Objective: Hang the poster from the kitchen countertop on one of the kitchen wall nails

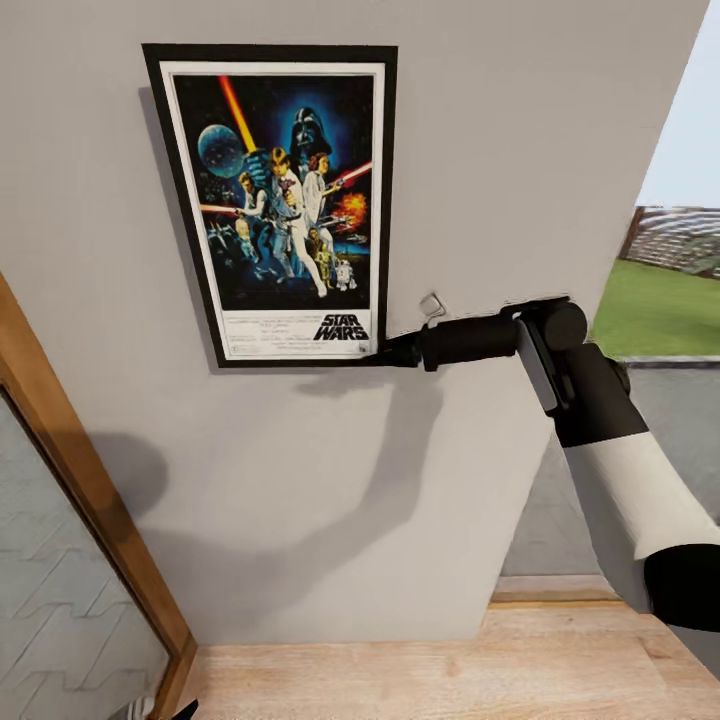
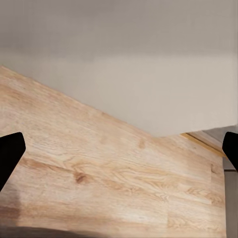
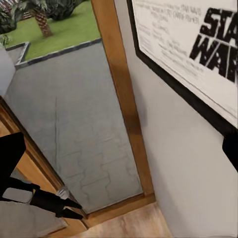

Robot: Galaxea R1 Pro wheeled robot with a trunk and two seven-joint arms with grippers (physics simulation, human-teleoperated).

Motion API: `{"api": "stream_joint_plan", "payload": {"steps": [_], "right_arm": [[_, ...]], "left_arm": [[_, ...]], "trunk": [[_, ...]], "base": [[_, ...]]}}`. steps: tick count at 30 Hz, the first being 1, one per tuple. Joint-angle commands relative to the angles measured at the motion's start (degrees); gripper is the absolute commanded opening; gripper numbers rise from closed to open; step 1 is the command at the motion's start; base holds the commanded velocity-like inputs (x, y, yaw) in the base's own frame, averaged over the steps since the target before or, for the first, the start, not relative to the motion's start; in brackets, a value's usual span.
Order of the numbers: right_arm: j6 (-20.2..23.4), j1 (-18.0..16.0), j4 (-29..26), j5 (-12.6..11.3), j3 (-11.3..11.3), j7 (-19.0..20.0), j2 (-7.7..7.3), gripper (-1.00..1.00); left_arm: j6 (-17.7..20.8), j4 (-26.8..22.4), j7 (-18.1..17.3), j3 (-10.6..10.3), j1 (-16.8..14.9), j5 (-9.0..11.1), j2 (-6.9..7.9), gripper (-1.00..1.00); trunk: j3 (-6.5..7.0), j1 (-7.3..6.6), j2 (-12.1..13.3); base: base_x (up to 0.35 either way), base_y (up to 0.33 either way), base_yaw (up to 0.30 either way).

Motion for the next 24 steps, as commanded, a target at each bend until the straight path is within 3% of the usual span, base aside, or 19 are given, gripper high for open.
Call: {"api": "stream_joint_plan", "payload": {"steps": [1, 6, 9, 13, 16, 18, 23, 24], "right_arm": [[-5.69, 11.28, -4.7, -0.37, -8.69, 0.15, -0.74, 1.0], [-7.76, 18.39, -6.97, -0.31, -10.27, 0.11, -0.86, 1.0], [-13.99, 26.06, -7.81, -0.29, -11.15, 0.04, -1.91, 1.0], [-18.93, 36.03, -7.94, -0.26, -15.85, -0.01, -2.6, 1.0], [-21.14, 40.44, -7.71, -0.09, -17.8, -0.19, -2.71, 1.0], [-25.72, 45.43, -6.65, 0.35, -19.12, -0.46, -2.79, 1.0], [-30.71, 50.6, -2.49, 0.72, -19.94, -1.77, -2.89, 1.0], [-32.03, 52.16, 1.6, 0.79, -20.58, -3.31, -2.93, 1.0]], "left_arm": [[-0.47, 0.06, -0.22, -0.48, -0.06, 0.3, 0.0, 1.0], [-0.47, 0.04, -0.26, -0.52, -0.06, 0.27, -0.02, 1.0], [-0.42, -0.01, -0.25, -0.52, -0.06, 0.18, -0.04, 1.0], [-0.18, -0.02, -0.21, -0.64, -0.06, 0.1, -0.05, 1.0], [-0.11, -0.02, -0.16, -0.67, -0.06, 0.07, -0.05, 1.0], [-0.11, -0.03, -0.12, -0.81, -0.06, 0.04, -0.07, 1.0], [-0.18, -0.09, -0.04, -1.3, -0.06, -0.09, -0.14, 1.0], [-0.25, -0.1, 0.06, -1.52, -0.06, -0.29, -0.18, 1.0]], "trunk": [[-0.13, 0.04, -0.13], [-0.13, 0.04, -0.13], [-0.13, 0.04, -0.13], [-0.13, 0.04, -0.13], [-0.07, 0.04, -0.13], [0.06, 0.04, -0.13], [0.47, 0.04, -0.13], [0.56, 0.04, -0.13]], "base": [[0.0, 0.0, 0.0], [0.0, 0.0, 0.0], [0.0, 0.0, 0.0], [0.0, 0.0, 0.0], [0.0, 0.0, 0.0], [0.0, 0.0, 0.0], [0.0, 0.0, 0.0], [0.0, 0.0, 0.0]]}}
